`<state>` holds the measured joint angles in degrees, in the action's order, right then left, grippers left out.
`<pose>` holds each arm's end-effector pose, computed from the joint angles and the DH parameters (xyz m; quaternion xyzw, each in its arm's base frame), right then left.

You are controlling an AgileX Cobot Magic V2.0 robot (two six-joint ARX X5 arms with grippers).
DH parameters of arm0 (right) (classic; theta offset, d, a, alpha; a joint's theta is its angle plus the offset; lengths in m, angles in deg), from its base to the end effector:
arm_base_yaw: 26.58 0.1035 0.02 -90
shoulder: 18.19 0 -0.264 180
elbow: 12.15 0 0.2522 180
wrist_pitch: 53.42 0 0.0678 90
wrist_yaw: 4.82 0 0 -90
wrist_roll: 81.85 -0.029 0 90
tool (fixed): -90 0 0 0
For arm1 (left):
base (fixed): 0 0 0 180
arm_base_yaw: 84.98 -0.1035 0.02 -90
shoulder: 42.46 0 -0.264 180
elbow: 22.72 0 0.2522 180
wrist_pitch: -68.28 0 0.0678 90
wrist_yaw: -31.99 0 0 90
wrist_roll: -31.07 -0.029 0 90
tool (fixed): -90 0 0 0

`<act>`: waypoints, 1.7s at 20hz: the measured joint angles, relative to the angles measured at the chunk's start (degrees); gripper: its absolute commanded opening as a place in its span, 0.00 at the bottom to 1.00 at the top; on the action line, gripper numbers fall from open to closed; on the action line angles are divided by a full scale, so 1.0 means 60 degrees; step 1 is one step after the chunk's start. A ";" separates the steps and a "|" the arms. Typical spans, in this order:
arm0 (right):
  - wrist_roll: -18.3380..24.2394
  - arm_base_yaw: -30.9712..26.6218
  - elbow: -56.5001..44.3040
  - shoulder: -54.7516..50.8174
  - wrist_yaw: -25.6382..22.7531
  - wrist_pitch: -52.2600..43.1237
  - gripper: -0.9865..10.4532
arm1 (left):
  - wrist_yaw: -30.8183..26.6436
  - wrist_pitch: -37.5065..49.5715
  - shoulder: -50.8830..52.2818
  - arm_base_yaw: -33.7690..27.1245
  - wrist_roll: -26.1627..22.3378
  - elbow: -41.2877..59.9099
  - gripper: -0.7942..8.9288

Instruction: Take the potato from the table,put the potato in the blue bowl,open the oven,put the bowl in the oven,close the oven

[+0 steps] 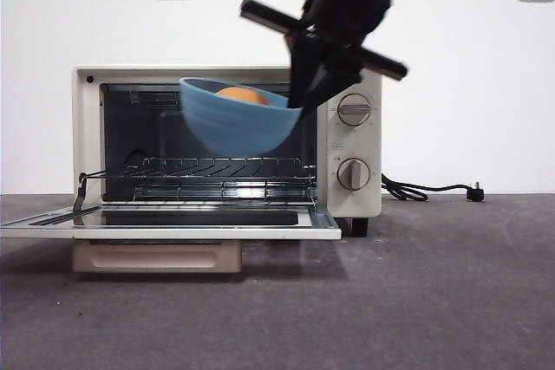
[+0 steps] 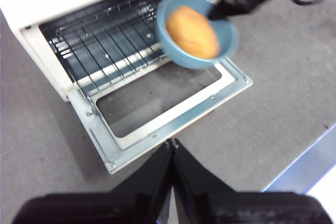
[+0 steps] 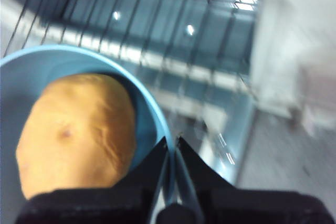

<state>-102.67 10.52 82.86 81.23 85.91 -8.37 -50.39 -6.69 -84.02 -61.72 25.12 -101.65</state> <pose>0.3009 0.2281 0.2710 0.0268 0.4441 0.2178 0.8687 0.0898 -0.0428 0.3728 0.0911 0.3058 -0.2683 0.9090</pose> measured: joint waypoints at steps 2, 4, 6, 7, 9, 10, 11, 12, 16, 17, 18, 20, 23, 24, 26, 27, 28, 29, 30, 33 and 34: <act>-0.0095 0.0000 0.0506 0.0521 -0.0346 -0.0036 0.07 | 0.0000 -0.0029 0.0000 0.0000 0.0000 0.0000 0.07; -0.0182 0.0000 0.0692 0.0845 -0.0412 -0.0313 0.07 | 0.0004 -0.0157 0.0000 0.0000 0.0000 0.0000 0.07; -0.0331 -0.0066 0.0696 0.1031 -0.0590 -0.0627 0.07 | 0.0004 -0.0255 0.0000 0.0000 0.0000 0.0000 0.07; -0.0386 -0.0098 0.0696 0.1093 -0.0743 -0.0678 0.07 | 0.0004 -0.0295 0.0000 0.0000 0.0000 0.0000 0.07; -0.0444 -0.0211 0.0696 0.1144 -0.0900 -0.0729 0.07 | 0.0004 -0.0302 0.0000 0.0000 0.0000 0.0000 0.07; -0.0488 -0.0273 0.0696 0.1144 -0.0907 -0.0765 0.07 | 0.0004 -0.0302 0.0000 0.0000 0.0000 0.0000 0.07; -0.0532 -0.0317 0.0696 0.1144 -0.0914 -0.0860 0.07 | 0.0004 -0.0302 0.0000 0.0000 0.0000 0.0000 0.07; -0.0561 -0.0372 0.0696 0.1144 -0.0922 -0.0922 0.07 | 0.0004 -0.0302 0.0000 0.0000 0.0000 0.0000 0.07; -0.0612 -0.0437 0.0699 0.1147 -0.1126 -0.0809 0.09 | 0.0004 -0.0302 0.0000 0.0000 0.0000 0.0000 0.07; -0.0616 -0.0437 0.0699 0.1151 -0.1122 -0.0809 0.14 | 0.0004 -0.0302 0.0000 0.0000 0.0000 0.0000 0.07; -0.0616 -0.0437 0.0699 0.1151 -0.1122 -0.0812 0.20 | 0.0004 -0.0302 0.0000 0.0000 0.0000 0.0000 0.07; -0.0627 -0.0426 0.0699 0.1155 -0.1122 -0.0805 0.29 | 0.0004 -0.0361 0.0000 0.0000 0.0000 0.0000 0.07; -0.0645 -0.0404 0.0699 0.1155 -0.1104 -0.0809 0.29 | 0.0007 -0.0382 0.0000 0.0000 0.0000 0.0000 0.07; -0.0648 -0.0390 0.0699 0.1151 -0.1096 -0.0801 0.29 | 0.0004 -0.0382 0.0000 0.0000 0.0000 0.0000 0.07; -0.0645 -0.0390 0.0699 0.1111 -0.1089 -0.0732 0.29 | 0.0004 -0.0382 0.0000 0.0000 0.0000 0.0000 0.07; -0.0645 -0.0390 0.0699 0.1005 -0.1093 -0.0630 0.28 | 0.0004 -0.0382 0.0000 0.0000 0.0000 0.0000 0.07; -0.0637 -0.0382 0.0699 0.0809 -0.1093 -0.0517 0.28 | 0.0004 -0.0382 0.0000 0.0000 -0.0004 0.0000 0.07; -0.0608 -0.0368 0.0699 0.0521 -0.1093 -0.0328 0.28 | 0.0004 -0.0382 0.0000 0.0000 0.0000 0.0000 0.07; -0.0535 -0.0368 0.0699 0.0095 -0.1093 -0.0022 0.28 | 0.0004 -0.0368 -0.0007 0.0000 0.0000 0.0000 0.07; -0.0095 -0.0299 0.0714 -0.1133 -0.1111 0.1075 0.28 | 0.0004 0.0007 -0.0004 0.0000 0.0000 0.0007 0.07; 0.0117 -0.0229 0.0718 -0.1490 -0.1096 0.1497 0.28 | 0.0004 0.0302 0.0000 -0.0004 0.0007 0.0091 0.07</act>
<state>-101.97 9.14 87.17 72.29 79.34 0.62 -50.37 -4.88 -84.02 -61.74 25.16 -101.10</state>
